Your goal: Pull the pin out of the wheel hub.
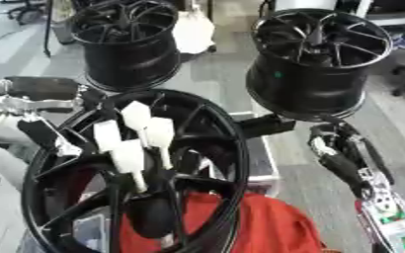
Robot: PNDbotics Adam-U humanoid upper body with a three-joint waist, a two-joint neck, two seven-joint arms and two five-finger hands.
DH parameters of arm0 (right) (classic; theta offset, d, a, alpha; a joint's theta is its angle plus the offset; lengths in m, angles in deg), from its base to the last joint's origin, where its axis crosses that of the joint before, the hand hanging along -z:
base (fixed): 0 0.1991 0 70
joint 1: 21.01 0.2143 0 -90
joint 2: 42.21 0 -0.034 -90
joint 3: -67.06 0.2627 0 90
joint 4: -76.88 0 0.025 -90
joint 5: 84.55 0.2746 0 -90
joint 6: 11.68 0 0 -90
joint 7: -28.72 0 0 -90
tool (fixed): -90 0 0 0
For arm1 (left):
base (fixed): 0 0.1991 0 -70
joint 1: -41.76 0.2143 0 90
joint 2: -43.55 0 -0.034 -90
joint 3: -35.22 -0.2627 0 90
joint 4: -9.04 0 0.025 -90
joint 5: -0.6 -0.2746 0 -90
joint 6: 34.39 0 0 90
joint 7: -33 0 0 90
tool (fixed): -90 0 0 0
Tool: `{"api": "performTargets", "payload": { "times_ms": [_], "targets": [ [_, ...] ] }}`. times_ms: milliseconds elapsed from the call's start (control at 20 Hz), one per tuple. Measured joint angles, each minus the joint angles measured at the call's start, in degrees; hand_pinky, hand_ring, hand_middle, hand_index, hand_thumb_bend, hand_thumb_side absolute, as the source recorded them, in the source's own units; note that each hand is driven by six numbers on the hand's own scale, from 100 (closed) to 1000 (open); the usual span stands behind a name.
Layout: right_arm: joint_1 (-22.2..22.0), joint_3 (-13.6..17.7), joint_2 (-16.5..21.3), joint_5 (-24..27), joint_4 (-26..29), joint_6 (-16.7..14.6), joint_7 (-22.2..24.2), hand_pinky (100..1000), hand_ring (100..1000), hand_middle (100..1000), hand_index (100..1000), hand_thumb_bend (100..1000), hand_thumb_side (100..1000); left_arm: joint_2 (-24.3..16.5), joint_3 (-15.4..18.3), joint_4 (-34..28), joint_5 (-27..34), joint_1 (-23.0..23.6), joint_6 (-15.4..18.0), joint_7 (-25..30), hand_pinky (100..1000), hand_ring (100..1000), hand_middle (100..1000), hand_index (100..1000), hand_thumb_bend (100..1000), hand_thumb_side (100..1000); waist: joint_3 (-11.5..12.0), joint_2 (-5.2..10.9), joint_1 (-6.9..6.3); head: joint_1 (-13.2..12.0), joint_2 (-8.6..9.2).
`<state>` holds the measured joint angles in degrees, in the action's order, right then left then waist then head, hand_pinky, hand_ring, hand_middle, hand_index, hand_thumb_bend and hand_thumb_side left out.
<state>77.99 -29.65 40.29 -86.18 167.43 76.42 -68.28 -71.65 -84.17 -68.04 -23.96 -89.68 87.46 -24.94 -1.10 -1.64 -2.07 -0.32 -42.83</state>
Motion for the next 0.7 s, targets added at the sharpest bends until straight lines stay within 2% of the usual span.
{"api": "performTargets", "payload": {
  "times_ms": [500,650,700],
  "targets": [
    [0.01,0.0,0.0,0.0,0.0,0.02,0.04,638,610,671,873,100,332,1.65,-0.99,1.47,-1.66,-0.01,0.02,-0.02,558,626,676,819,267,356,-0.1,-0.19,0.05,0.0,0.0],
    [0.02,-0.01,0.0,0.0,0.0,0.02,0.05,638,610,671,872,100,335,1.99,-1.15,1.92,-2.21,0.0,0.03,-0.03,508,575,638,800,190,318,-0.17,-0.21,0.05,0.0,0.0],
    [0.02,-0.01,0.0,0.0,0.0,0.02,0.05,638,610,671,872,100,335,1.99,-1.15,1.94,-2.25,0.0,0.03,-0.03,475,542,617,785,116,285,-0.17,-0.21,0.05,0.0,0.0]
  ]
}}
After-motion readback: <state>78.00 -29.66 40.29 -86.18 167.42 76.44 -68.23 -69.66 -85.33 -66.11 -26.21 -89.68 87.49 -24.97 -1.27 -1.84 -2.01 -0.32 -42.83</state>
